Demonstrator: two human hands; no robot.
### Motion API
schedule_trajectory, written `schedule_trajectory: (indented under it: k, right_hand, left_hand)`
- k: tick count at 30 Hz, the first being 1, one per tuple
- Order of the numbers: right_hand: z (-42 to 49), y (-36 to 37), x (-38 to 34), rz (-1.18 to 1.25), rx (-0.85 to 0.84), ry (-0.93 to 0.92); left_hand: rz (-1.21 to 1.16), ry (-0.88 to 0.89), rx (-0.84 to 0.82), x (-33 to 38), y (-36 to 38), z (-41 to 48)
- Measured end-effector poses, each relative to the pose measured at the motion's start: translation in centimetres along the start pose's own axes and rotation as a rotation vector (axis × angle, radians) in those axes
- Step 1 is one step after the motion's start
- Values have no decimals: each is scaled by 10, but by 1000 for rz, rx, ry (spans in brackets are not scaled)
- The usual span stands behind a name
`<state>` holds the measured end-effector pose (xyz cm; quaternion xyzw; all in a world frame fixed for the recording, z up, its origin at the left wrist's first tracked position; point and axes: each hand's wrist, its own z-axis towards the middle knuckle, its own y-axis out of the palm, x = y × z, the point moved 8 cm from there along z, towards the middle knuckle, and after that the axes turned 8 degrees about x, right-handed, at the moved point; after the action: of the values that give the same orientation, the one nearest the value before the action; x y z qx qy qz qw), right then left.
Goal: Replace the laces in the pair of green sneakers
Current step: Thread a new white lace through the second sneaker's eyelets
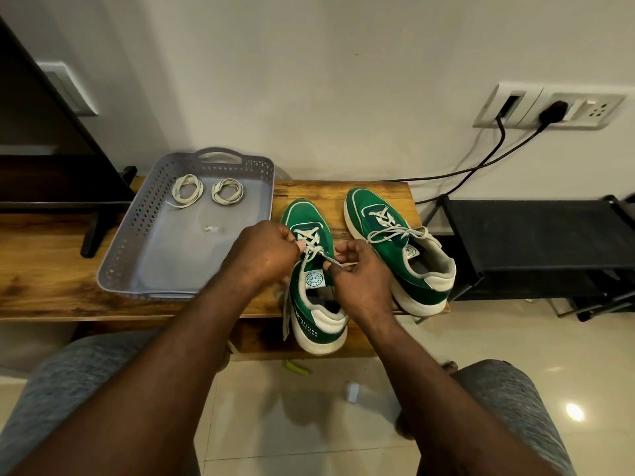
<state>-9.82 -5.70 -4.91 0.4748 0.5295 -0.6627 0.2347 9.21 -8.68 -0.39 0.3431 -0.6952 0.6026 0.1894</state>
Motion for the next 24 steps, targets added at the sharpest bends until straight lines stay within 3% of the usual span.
schedule_trajectory:
  k: [2,11,13,17,20,24]
  right_hand:
    - [0,-2,0,11,11,1]
    - [-2,-3,-3,2,59,-51]
    - [-2,-2,-8,-34,19,-100]
    - [-4,-4,-40,-64,-28,-316]
    - [-9,-5,-62,132,-99,-390]
    - [-4,-16,-59,458,-80,-229]
  left_hand:
    - [43,59,87,5,-9,0]
    - [-683,22,20,26,-32,-1]
    - [-794,72,-19,32,-36,-2]
    - [-796,276,-124,54,-39,-14]
    - [-797,413,-248,73,-32,-28]
    - [-865,426,-160,72,-35,-21]
